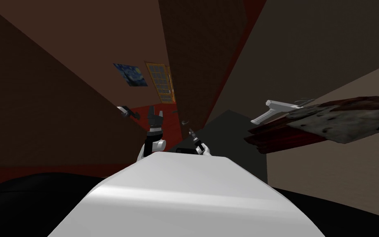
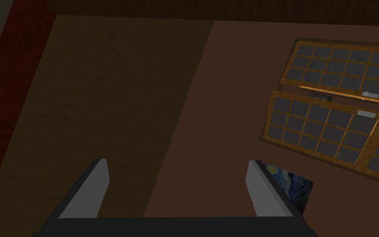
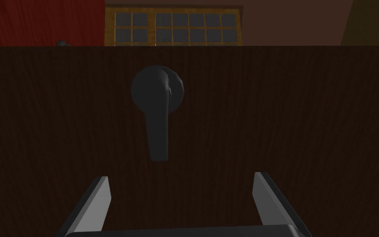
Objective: Push the door open
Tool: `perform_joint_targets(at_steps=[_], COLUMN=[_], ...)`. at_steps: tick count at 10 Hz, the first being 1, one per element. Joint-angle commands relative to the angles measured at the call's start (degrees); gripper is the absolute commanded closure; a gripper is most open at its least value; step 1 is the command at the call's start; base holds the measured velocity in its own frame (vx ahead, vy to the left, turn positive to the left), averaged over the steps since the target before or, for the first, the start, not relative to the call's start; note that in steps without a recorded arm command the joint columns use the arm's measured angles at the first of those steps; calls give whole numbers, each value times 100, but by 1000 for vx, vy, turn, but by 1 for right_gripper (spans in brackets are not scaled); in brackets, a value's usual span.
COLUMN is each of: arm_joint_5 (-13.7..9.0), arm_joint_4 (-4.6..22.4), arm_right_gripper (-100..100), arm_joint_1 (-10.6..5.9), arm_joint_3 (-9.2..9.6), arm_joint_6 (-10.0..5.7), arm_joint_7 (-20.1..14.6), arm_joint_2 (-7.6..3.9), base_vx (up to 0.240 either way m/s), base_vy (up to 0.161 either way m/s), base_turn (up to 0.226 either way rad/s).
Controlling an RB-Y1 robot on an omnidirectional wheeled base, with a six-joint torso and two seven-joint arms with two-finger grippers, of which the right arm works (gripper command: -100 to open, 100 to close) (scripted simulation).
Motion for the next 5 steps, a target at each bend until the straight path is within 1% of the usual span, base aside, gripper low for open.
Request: perform_joint_targets(at_steps=[1, 5], arm_joint_5=[11, 40], arm_joint_4=[192, 593], arm_right_gripper=[-100, -100], arm_joint_1=[-68, -215], arm_joint_3=[46, 160], arm_joint_6=[-59, -152], arm_joint_7=[-10, -28], arm_joint_2=[31, 126], base_vx=[70, 87], base_vy=[-64, -64], base_turn=[16, 22])
